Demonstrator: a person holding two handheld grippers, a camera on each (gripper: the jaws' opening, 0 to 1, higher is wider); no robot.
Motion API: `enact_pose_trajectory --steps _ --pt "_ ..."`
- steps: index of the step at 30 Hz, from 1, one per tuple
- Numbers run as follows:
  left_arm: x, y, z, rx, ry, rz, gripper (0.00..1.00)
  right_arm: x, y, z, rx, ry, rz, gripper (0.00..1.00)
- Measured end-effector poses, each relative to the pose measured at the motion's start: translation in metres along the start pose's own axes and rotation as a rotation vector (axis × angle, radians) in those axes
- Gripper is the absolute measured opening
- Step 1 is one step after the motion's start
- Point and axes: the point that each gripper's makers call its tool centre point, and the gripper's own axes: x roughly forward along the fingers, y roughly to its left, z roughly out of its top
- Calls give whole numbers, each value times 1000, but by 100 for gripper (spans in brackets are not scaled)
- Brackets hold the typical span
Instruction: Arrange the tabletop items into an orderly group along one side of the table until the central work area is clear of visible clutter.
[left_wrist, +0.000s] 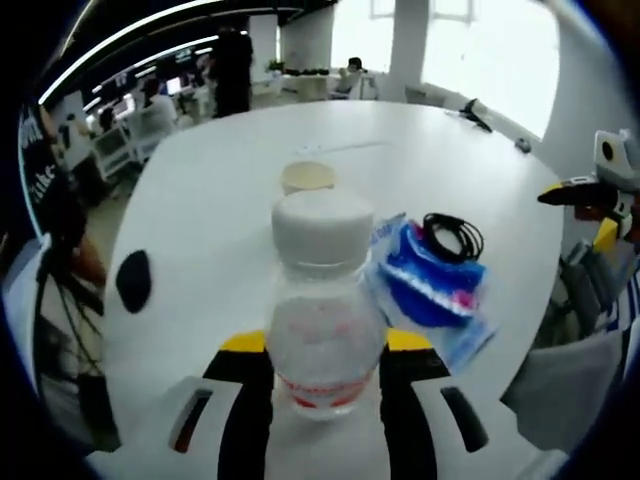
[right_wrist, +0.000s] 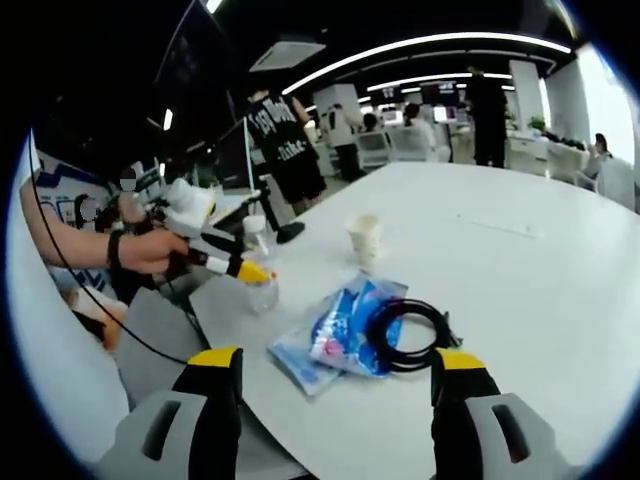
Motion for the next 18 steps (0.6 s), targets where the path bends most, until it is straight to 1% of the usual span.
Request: enact_pose_trajectory --steps 8,18 --pt "-5 3 -6 -19 -28 12 40 -2 -1 -2 3 3 -1 78" --pt "-11 -4 -9 -25 -55 22 40 -3 2 -3 8 6 -1 78"
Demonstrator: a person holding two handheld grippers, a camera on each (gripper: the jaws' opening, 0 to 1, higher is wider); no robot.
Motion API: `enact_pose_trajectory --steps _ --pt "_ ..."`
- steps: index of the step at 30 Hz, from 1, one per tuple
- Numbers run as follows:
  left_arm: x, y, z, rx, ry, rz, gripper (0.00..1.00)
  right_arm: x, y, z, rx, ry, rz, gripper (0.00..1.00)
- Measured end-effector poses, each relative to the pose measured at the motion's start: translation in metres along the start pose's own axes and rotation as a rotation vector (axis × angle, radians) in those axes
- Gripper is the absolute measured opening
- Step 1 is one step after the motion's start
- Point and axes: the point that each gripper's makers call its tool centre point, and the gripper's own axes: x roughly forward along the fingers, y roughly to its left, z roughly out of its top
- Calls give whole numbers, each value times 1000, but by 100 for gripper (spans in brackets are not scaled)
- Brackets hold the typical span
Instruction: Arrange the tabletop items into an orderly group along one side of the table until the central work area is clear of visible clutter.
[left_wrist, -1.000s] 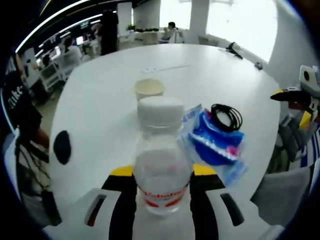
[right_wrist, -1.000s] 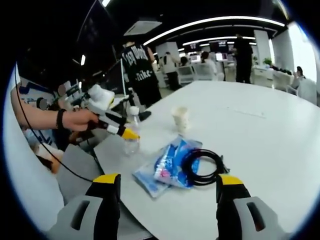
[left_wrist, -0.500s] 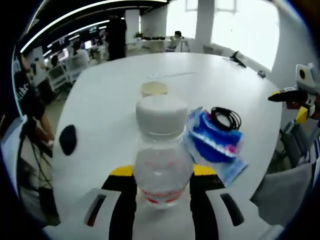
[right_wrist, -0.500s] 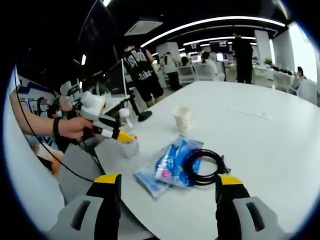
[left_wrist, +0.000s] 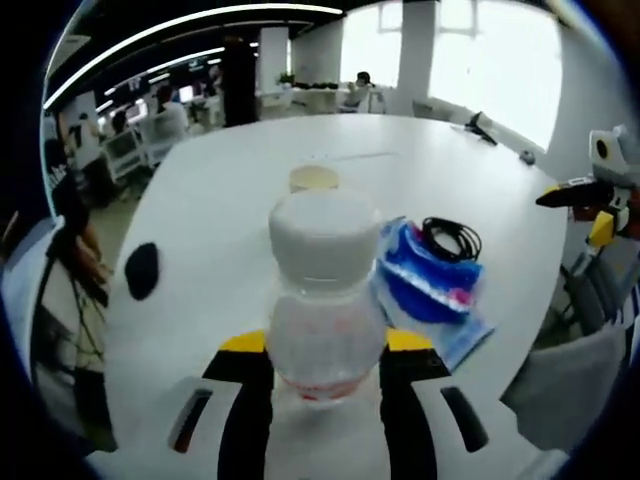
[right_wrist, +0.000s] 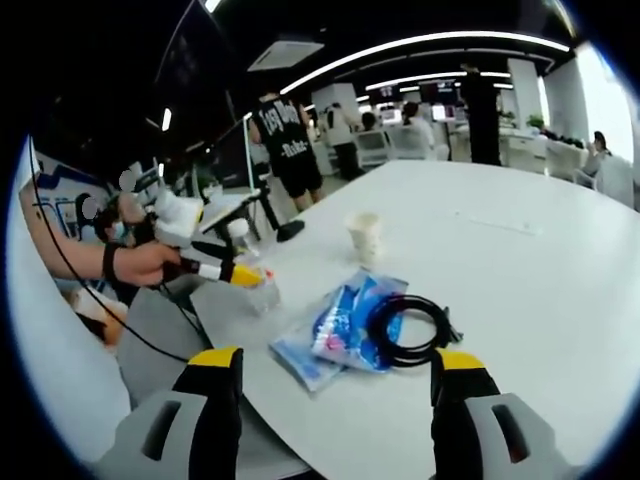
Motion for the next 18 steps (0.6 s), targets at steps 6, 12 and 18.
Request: enact_pose_trajectory --steps 6,12,18 --pt "-6 -2 -8 -17 0 4 40 -1 0 -3 6 6 -2 78" --pt "-4 1 -10 -22 -11 19 40 0 2 -2 5 6 1 78" --pt "-6 -3 -10 -26 -16 23 40 0 4 -2 5 3 1 78"
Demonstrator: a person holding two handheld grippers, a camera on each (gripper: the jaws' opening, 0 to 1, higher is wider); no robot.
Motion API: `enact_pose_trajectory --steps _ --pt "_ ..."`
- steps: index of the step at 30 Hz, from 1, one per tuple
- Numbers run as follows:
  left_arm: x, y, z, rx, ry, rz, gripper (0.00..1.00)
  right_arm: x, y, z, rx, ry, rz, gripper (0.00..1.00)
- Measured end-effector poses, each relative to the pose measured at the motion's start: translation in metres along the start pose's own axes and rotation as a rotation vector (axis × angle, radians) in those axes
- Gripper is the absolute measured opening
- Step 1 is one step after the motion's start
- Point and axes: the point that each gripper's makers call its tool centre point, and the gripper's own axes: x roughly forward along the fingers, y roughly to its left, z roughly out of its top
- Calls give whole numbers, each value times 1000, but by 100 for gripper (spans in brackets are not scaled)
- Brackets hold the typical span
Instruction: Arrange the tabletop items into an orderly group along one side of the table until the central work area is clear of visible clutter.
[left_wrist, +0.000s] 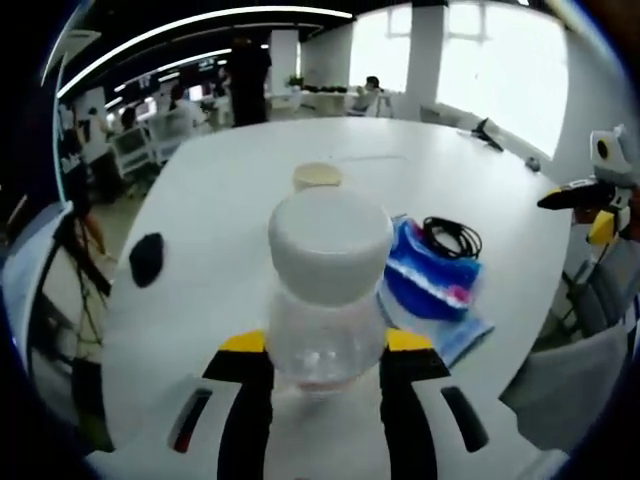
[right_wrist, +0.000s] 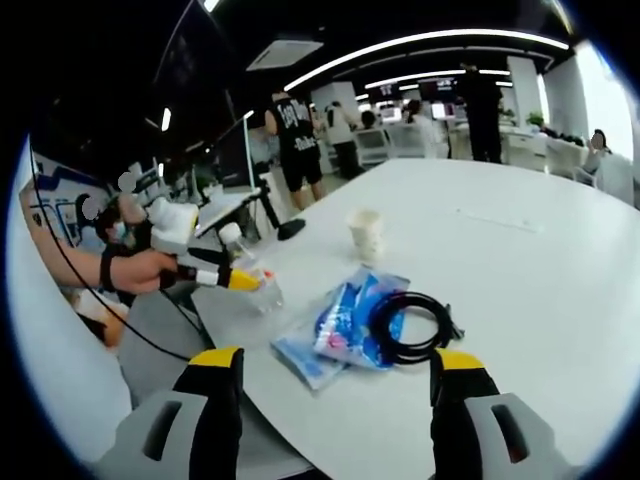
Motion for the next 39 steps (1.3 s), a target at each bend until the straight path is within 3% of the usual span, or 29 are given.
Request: enact_pose_trajectory --steps 11,15,31,39 --pt "-1 -2 2 -1 -1 -24 42 -3 2 -9 11 12 0 78" --pt "2 0 2 3 -6 -26 51 -4 3 -8 16 10 -2 78" --pt "7 1 1 -103 -64 -30 51 -8 1 -11 14 17 -18 78" --pt "7 0 3 -132 -83 -27 43 -10 1 -10 18 16 -25 78"
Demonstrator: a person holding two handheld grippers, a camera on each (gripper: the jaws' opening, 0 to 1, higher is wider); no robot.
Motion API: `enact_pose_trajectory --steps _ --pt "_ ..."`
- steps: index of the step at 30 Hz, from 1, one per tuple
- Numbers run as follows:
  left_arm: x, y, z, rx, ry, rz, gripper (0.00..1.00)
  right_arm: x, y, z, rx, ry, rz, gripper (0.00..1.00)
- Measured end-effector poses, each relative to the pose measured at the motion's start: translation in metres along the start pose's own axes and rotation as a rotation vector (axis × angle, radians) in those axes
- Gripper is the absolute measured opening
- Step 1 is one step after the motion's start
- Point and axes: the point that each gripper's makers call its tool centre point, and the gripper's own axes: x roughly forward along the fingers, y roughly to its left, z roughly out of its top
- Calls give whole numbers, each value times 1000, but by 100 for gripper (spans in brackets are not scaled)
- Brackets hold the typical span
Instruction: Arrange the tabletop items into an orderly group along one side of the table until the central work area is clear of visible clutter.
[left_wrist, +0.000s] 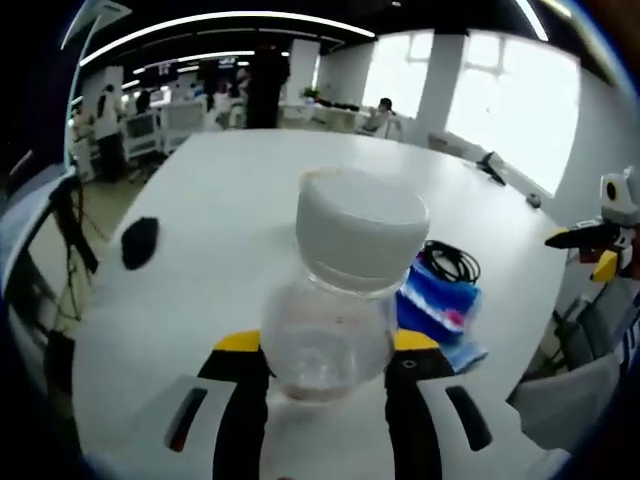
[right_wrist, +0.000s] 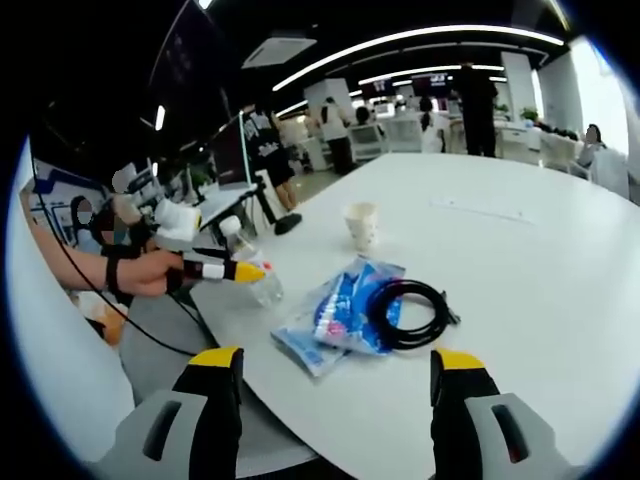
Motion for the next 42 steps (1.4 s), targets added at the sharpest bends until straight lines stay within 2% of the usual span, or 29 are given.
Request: enact_pose_trajectory --steps 6,13,23,29,42 --pt "0 9 5 -38 -16 16 41 -1 -2 2 2 -4 -6 78" --pt "4 14 10 -42 -11 31 40 -1 -2 6 1 -12 -11 77" --pt "14 21 32 -52 -26 50 40 -8 -7 -1 16 -4 -29 77" --pt "27 24 50 -59 -43 66 40 -11 -10 0 24 -7 -41 77" --pt "75 46 86 -81 -67 100 40 -25 -21 -9 57 4 -77 77"
